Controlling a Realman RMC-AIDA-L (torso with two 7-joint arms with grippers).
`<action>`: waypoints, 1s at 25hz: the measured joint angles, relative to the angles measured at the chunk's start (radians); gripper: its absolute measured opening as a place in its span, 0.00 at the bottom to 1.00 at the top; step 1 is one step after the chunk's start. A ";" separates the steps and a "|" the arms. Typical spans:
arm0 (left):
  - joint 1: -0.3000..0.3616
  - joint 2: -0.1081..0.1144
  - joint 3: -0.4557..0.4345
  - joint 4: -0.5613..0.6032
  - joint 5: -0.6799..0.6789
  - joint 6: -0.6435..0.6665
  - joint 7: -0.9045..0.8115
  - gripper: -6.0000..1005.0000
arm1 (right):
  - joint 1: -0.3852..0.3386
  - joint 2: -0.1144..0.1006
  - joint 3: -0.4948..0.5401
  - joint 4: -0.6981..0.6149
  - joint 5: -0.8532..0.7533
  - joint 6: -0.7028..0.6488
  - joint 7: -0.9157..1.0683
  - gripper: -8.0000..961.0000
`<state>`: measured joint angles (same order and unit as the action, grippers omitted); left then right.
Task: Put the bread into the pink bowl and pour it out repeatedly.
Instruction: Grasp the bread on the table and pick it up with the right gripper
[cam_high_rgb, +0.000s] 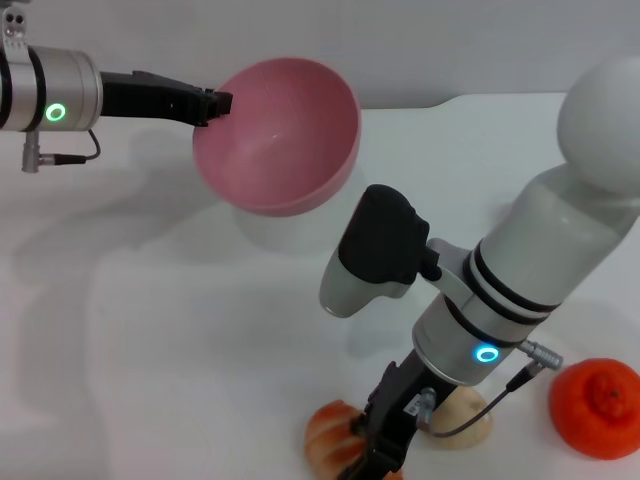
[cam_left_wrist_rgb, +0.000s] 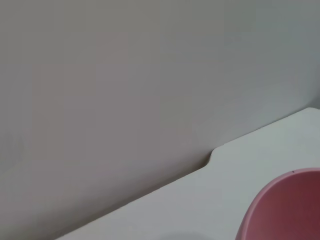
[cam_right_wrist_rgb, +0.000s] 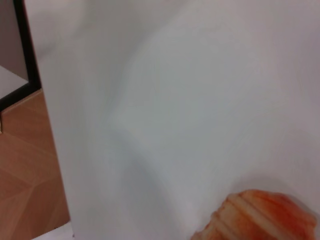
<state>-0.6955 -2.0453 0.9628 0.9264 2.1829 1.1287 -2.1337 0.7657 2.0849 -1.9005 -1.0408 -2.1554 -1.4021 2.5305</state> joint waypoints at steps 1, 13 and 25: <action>-0.001 0.000 0.001 0.002 0.000 0.000 0.001 0.09 | 0.004 0.000 -0.003 0.010 0.000 0.005 0.000 0.64; -0.007 -0.001 0.011 0.009 -0.002 -0.005 0.002 0.09 | 0.027 0.001 -0.022 0.056 0.000 0.064 0.000 0.63; -0.010 -0.001 0.011 0.009 0.000 -0.021 0.002 0.09 | 0.043 0.000 -0.044 0.072 -0.006 0.091 -0.005 0.62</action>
<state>-0.7055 -2.0460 0.9738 0.9357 2.1829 1.1080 -2.1313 0.8085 2.0852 -1.9444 -0.9683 -2.1613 -1.3108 2.5259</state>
